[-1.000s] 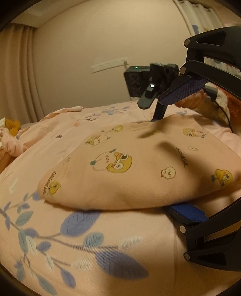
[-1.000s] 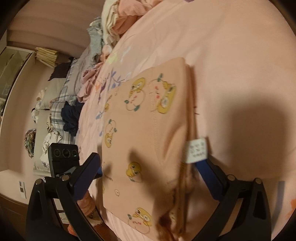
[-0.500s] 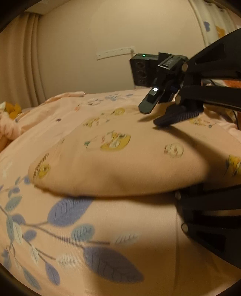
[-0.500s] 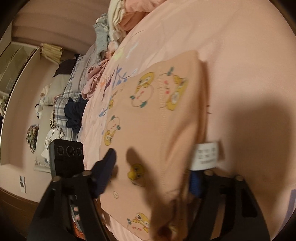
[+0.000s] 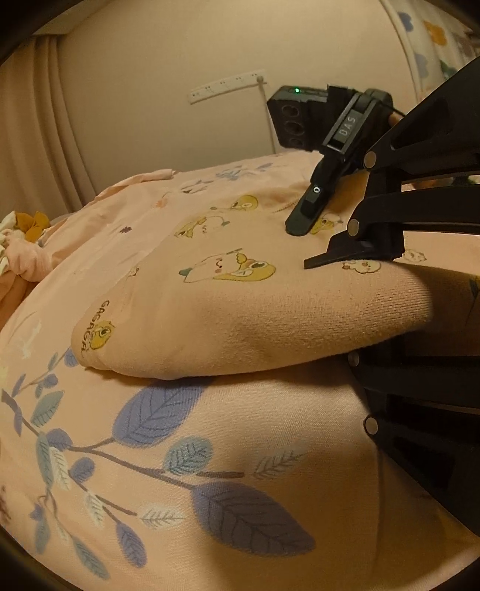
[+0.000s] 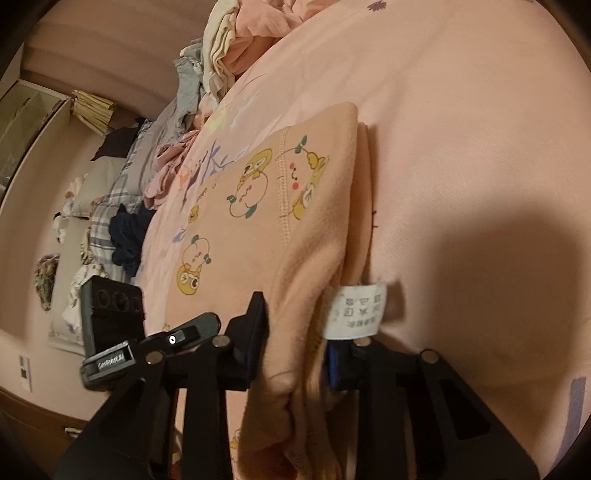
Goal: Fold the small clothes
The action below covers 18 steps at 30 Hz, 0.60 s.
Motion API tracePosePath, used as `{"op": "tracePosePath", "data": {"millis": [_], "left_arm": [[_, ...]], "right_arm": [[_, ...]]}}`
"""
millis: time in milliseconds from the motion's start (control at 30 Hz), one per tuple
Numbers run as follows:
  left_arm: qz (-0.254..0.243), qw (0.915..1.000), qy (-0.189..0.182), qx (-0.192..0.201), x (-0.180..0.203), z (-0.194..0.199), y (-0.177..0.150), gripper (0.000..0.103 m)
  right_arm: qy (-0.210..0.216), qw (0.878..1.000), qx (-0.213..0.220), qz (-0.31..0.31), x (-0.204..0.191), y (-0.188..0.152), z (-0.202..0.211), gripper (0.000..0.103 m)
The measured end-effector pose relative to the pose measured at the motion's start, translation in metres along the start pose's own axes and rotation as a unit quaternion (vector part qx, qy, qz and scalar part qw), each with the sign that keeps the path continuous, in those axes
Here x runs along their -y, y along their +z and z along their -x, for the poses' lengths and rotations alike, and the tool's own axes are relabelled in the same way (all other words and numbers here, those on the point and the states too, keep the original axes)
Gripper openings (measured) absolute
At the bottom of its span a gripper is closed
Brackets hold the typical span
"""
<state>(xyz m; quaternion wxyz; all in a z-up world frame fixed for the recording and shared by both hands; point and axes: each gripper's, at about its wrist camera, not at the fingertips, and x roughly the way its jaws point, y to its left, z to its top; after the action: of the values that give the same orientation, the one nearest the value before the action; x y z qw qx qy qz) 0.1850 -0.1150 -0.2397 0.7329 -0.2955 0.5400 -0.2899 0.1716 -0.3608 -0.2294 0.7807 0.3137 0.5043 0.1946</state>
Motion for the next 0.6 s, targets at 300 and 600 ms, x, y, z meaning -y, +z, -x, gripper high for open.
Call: {"op": "tracePosePath", "data": {"millis": [300, 600], "left_arm": [[-0.013, 0.9997, 0.019, 0.007, 0.0053, -0.0063, 0.0026, 0.026], [-0.020, 0.9993, 0.029, 0.015, 0.0114, -0.0065, 0.0009, 0.025]], "right_arm": [[-0.011, 1.000, 0.015, 0.004, -0.0015, -0.0030, -0.0010, 0.024], [-0.015, 1.000, 0.018, 0.006, -0.0049, -0.0052, -0.0012, 0.024]]}}
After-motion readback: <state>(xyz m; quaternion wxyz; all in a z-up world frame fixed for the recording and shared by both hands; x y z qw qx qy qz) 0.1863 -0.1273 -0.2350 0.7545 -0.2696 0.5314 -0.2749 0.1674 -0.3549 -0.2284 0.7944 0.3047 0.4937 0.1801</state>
